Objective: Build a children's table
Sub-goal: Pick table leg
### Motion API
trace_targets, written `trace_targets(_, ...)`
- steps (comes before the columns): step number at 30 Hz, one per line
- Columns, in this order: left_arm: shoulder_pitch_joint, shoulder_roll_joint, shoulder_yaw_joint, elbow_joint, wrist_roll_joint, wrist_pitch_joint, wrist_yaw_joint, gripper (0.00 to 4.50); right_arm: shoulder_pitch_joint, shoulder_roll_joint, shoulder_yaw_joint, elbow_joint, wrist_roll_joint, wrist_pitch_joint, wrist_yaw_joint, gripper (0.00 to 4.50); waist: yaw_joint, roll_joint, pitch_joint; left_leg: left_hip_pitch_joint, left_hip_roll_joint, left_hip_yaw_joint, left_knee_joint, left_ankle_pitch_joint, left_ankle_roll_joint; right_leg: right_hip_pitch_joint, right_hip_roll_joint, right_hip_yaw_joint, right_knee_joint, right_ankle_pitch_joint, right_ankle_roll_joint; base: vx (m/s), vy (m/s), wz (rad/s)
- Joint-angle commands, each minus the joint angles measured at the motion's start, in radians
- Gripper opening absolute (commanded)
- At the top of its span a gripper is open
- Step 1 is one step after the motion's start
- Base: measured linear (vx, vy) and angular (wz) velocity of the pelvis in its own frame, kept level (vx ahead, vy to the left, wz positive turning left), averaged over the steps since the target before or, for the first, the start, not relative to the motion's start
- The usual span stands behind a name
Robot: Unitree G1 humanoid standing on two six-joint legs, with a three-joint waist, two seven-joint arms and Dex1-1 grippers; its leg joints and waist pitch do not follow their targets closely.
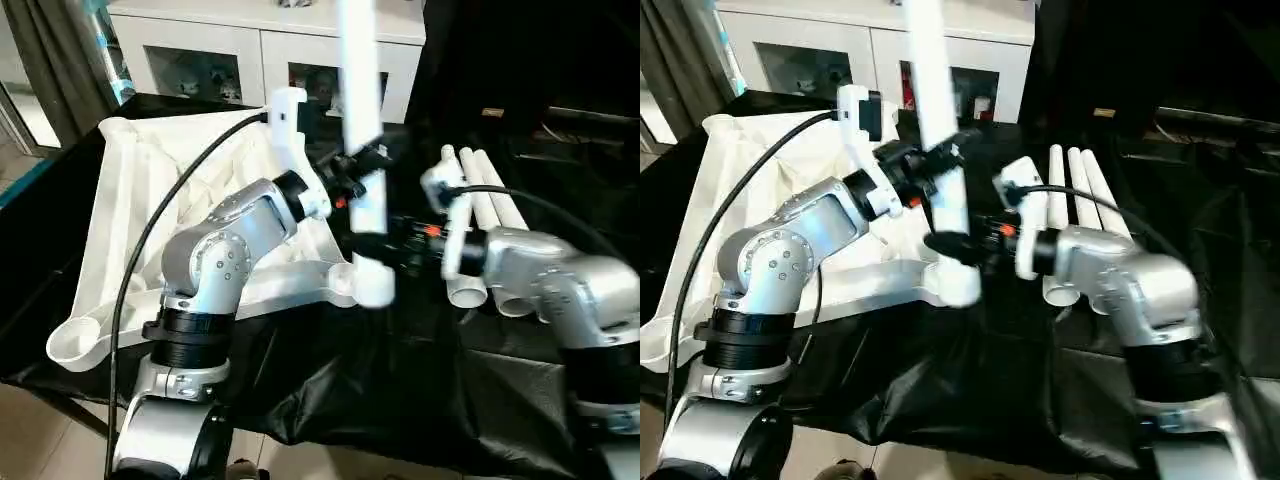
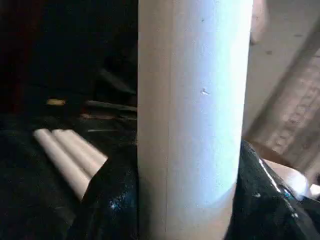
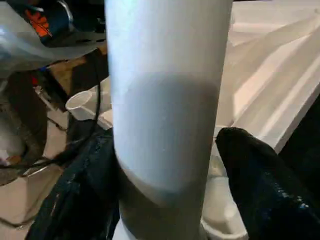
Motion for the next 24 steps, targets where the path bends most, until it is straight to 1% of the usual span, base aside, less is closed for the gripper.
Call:
trace_targets(1,-0.006,0.012,-0.020,-0.041,-0.026,0.018,-0.051,1.83,0.002,-0.026,-0.002,0.005,-0.001,0.015,0.016,3.17,0.000,-0.014,-0.087,0.016,0.022,-0.003,-0.061,-0.161,0.003,0.052,-0.056,0.026,-0.082,-0.233,-0.179,0.000,0.000,0.00)
trace_targets(2,-0.007,0.017,-0.026,-0.042,-0.028,0.022,-0.067,1.83,0.002,-0.034,0.002,0.003,0.002,0.015,0.031,3.17,-0.001,-0.017,-0.087,0.015,0.022,-0.002,-0.061,-0.160,0.003,0.053,-0.056,0.026,-0.082,-0.236,-0.180,0.000,0.000,0.00)
trace_targets(4,-0.009,0.023,-0.034,-0.037,-0.031,0.028,-0.083,1.83,0.003,-0.051,0.014,0.000,0.007,0.009,0.061,3.17,-0.002,-0.016,-0.087,0.015,0.022,-0.002,-0.060,-0.158,0.004,0.052,-0.056,0.027,-0.082,-0.236,-0.181,0.000,0.000,0.00)
trace_targets(5,-0.012,0.011,-0.027,-0.032,-0.047,0.035,-0.088,1.83,0.006,-0.066,0.025,-0.011,0.015,0.011,0.095,3.17,-0.002,-0.016,-0.087,0.017,0.022,-0.002,-0.060,-0.163,0.004,0.051,-0.055,0.027,-0.082,-0.242,-0.182,0.000,0.000,0.00)
trace_targets(6,-0.012,0.011,-0.027,-0.032,-0.047,0.035,-0.088,1.83,0.006,-0.066,0.025,-0.011,0.015,0.011,0.095,3.17,0.000,-0.017,-0.087,0.015,0.022,-0.001,-0.059,-0.162,0.004,0.054,-0.057,0.027,-0.083,-0.243,-0.182,0.000,0.000,0.00)
trace_targets(7,-0.014,0.009,-0.027,-0.033,-0.054,0.039,-0.094,1.83,0.010,-0.079,0.038,-0.018,0.017,0.011,0.120,3.17,0.000,-0.016,-0.087,0.015,0.022,-0.002,-0.059,-0.160,0.005,0.053,-0.056,0.027,-0.082,-0.240,-0.184,0.000,0.000,0.00)
trace_targets(11,-0.012,0.012,-0.036,-0.040,-0.061,0.048,-0.114,1.83,0.021,-0.095,0.066,-0.026,0.001,0.000,0.144,3.17,0.000,-0.016,-0.088,0.016,0.023,-0.003,-0.059,-0.156,0.009,0.053,-0.056,0.026,-0.082,-0.228,-0.190,0.000,0.000,0.00)
trace_targets(15,-0.014,0.014,-0.037,-0.043,-0.063,0.051,-0.123,1.83,0.023,-0.092,0.073,-0.022,-0.001,-0.002,0.144,3.17,-0.001,-0.016,-0.087,0.015,0.022,-0.003,-0.060,-0.164,0.007,0.053,-0.056,0.026,-0.083,-0.249,-0.188,0.000,0.000,0.00)
trace_targets(16,-0.014,0.015,-0.036,-0.044,-0.064,0.052,-0.124,1.83,0.023,-0.091,0.075,-0.021,-0.001,-0.002,0.144,3.17,-0.001,-0.017,-0.086,0.016,0.023,-0.003,-0.060,-0.169,0.006,0.051,-0.055,0.026,-0.084,-0.257,-0.185,0.000,0.000,0.00)
trace_targets(20,-0.014,0.021,-0.032,-0.048,-0.075,0.058,-0.129,1.83,0.020,-0.078,0.079,-0.010,-0.005,-0.006,0.144,3.17,0.000,-0.017,-0.088,0.016,0.023,-0.003,-0.059,-0.156,0.009,0.051,-0.056,0.026,-0.081,-0.235,-0.192,0.000,0.000,0.00)
trace_targets(23,-0.009,0.023,-0.032,-0.055,-0.076,0.062,-0.136,1.83,0.017,-0.068,0.070,-0.003,0.005,-0.003,0.142,3.17,0.000,-0.017,-0.087,0.015,0.023,-0.003,-0.059,-0.157,0.009,0.052,-0.056,0.026,-0.081,-0.238,-0.193,0.000,0.000,0.00)
trace_targets(24,-0.008,0.023,-0.032,-0.056,-0.077,0.062,-0.136,1.83,0.016,-0.066,0.068,-0.001,0.008,-0.002,0.142,2.89,0.000,-0.017,-0.087,0.017,0.023,-0.002,-0.059,-0.160,0.009,0.051,-0.056,0.026,-0.082,-0.242,-0.192,0.000,0.000,0.00)
